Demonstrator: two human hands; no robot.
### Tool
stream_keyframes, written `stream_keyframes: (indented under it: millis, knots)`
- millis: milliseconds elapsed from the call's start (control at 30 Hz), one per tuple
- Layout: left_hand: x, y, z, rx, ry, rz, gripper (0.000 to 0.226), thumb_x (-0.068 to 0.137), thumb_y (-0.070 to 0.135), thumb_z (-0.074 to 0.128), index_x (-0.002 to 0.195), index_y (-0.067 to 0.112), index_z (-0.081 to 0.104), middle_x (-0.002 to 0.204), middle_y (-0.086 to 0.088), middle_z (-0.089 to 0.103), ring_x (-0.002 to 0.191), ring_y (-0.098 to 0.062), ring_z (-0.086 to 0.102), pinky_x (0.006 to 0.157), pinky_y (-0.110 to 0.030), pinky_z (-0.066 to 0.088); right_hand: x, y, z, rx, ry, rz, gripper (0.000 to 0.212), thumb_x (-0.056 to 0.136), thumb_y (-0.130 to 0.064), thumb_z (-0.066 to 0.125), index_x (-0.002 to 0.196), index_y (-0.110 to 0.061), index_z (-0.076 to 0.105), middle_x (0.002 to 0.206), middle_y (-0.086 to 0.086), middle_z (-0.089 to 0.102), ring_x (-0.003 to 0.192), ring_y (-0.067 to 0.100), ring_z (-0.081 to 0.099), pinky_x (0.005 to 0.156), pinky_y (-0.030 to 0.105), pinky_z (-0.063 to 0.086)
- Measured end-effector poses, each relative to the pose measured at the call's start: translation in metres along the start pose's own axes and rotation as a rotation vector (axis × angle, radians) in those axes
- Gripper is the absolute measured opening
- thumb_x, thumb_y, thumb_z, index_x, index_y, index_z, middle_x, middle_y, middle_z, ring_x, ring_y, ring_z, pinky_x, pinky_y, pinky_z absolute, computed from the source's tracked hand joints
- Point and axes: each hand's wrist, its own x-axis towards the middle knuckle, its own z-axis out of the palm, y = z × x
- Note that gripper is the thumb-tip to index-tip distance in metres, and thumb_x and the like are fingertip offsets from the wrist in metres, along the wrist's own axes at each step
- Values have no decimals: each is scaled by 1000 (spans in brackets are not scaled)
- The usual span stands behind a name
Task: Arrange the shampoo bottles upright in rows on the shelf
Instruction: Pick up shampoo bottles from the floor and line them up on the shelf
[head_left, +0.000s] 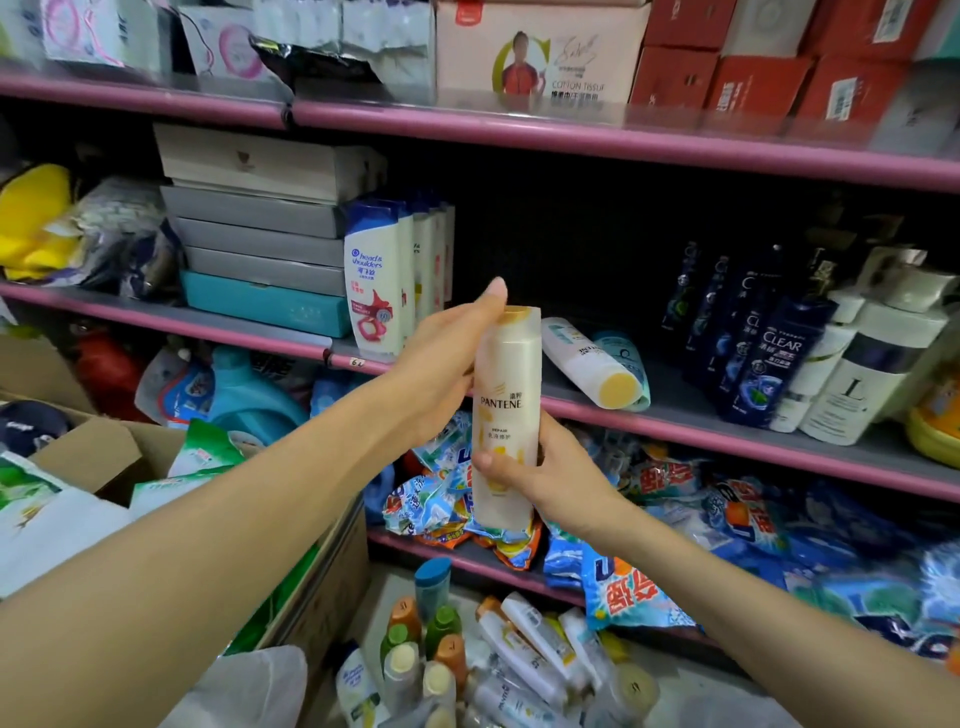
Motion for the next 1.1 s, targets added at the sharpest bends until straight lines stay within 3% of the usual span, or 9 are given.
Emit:
stream_keyframes:
  millis: [100,200,333,533,667,767,867,967,1100]
  knots:
    - [2,0,2,-66,23,-17,16,92,32,57,95,19,67,97,0,72,95,-16,64,93,-41,48,-2,1,0,-47,23,-14,50,83,-28,70,128,-21,48,115,-6,65,103,7,64,91,34,54]
    - [3,-2,4,-38,47,-5,19,91,28,57,97,16,70,104,-9,69,96,-21,62,98,-45,46,-1,4,1,-68,25,-10,48,83,-30,71,125,-22,50,112,-6,66,102,10,64,91,39,54]
    - [6,-13,-6,-30,43,2,26,87,49,59,91,26,69,93,6,74,94,-10,68,85,-31,52,5,4,1,-38,-4,21,48,81,-33,72,123,-26,51,112,-7,66,101,9,64,92,39,53]
    - [-12,-68,-25,249,71,101,71,61,75,64,118,33,55,113,15,64,106,0,60,91,-25,50,31,-2,-12,91,57,42,38,81,-21,72,116,-24,59,104,-7,72,92,5,69,77,23,56]
    - [-17,-101,-21,635,101,215,65,58,59,71,116,44,43,111,19,57,101,4,55,80,-19,48,54,-5,-11,110,103,52,36,81,-27,72,115,-19,61,106,-2,72,93,8,70,80,28,57]
    - [1,-106,-13,603,273,241,57,65,45,71,114,33,46,104,10,55,96,-5,55,75,-23,49,73,-7,-1,80,147,-10,40,82,-30,71,119,-23,57,110,-6,70,97,4,67,84,27,56]
    - [25,-112,-21,598,367,330,56,72,36,69,124,27,50,104,5,49,94,-3,48,70,-12,40,91,-3,8,118,193,-40,43,84,-33,67,123,-24,52,111,-7,69,97,3,67,82,24,56]
    - [55,-112,-35,632,377,352,72,74,35,70,139,23,41,104,3,43,93,-12,51,76,-24,46,118,-2,8,114,256,-89,43,85,-32,66,124,-22,50,108,-6,70,95,4,68,77,23,58]
    - [102,-100,-49,618,465,310,69,73,37,72,136,27,43,105,0,50,95,-21,54,76,-34,46,166,-8,3,43,338,-145,43,85,-26,68,123,-17,49,109,-4,69,99,9,68,85,38,57]
